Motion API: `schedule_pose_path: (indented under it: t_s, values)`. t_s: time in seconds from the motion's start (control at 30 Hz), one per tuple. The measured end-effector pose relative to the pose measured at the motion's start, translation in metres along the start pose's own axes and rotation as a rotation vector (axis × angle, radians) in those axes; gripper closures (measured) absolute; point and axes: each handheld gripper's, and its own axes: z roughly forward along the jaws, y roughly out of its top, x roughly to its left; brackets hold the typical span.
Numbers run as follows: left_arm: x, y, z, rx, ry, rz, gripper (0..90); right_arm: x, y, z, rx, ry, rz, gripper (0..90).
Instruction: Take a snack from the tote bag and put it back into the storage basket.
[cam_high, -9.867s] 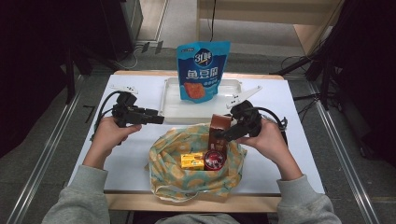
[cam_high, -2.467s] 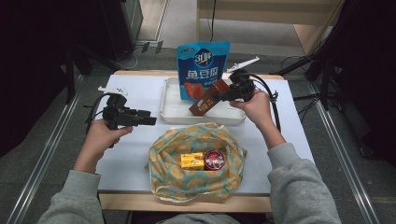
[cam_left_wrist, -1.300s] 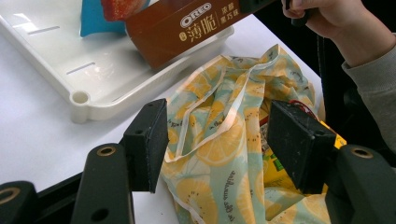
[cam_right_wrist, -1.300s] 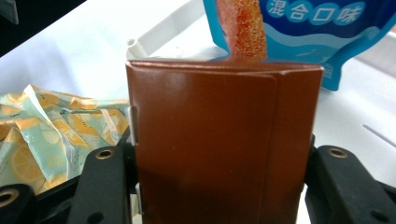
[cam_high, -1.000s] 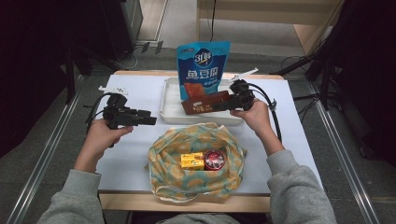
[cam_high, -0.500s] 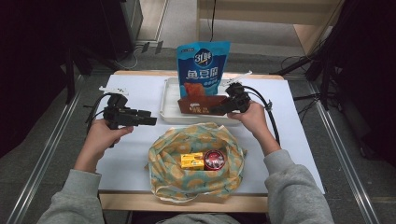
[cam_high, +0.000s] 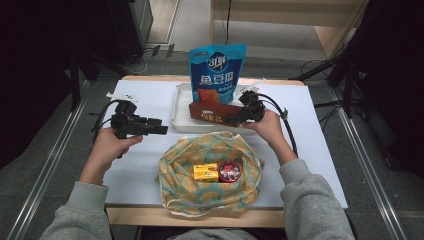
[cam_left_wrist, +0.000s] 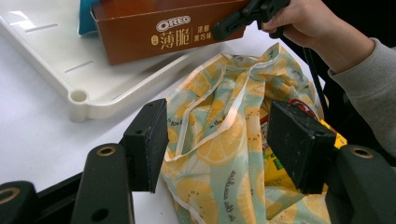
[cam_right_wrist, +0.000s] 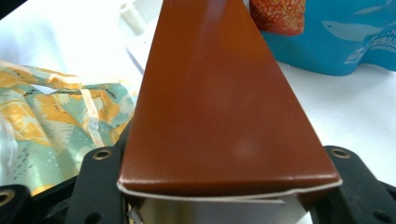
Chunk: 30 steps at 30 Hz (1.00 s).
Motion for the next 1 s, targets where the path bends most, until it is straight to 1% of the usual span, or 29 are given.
schedule_pose_path:
  t_s: [0.07, 0.27, 0.37, 0.47, 0.63, 0.73, 0.9, 1.0]
  values:
    - [0.000, 0.000, 0.000, 0.001, 0.000, 0.000, 39.2, -0.001, 0.000, 0.001, -0.001, -0.001, -0.006, 43.7]
    - [0.000, 0.000, 0.000, 0.000, -0.001, 0.002, 39.3, -0.004, -0.001, 0.004, -0.005, 0.012, 0.011, 43.2]
    - [0.000, 0.000, 0.000, -0.002, -0.002, 0.001, 39.3, -0.005, -0.001, 0.006, -0.004, 0.013, 0.010, 42.8]
    - [0.000, 0.000, 0.000, -0.002, -0.001, 0.001, 39.3, -0.006, -0.001, 0.007, 0.002, 0.011, 0.011, 42.2]
    - [0.000, 0.000, 0.000, 0.001, -0.001, 0.003, 39.3, -0.008, -0.002, 0.011, 0.032, -0.001, -0.001, 40.1]
    - [0.000, 0.000, 0.000, 0.000, 0.000, 0.000, 39.2, -0.009, -0.002, 0.011, 0.020, 0.003, 0.012, 39.5]
    - [0.000, 0.000, 0.000, 0.002, 0.001, 0.004, 39.3, -0.011, 0.000, 0.009, -0.003, -0.017, 0.019, 36.2]
    - [0.000, 0.000, 0.000, 0.001, 0.002, 0.001, 39.3, -0.013, 0.000, 0.007, -0.012, -0.030, 0.021, 36.0]
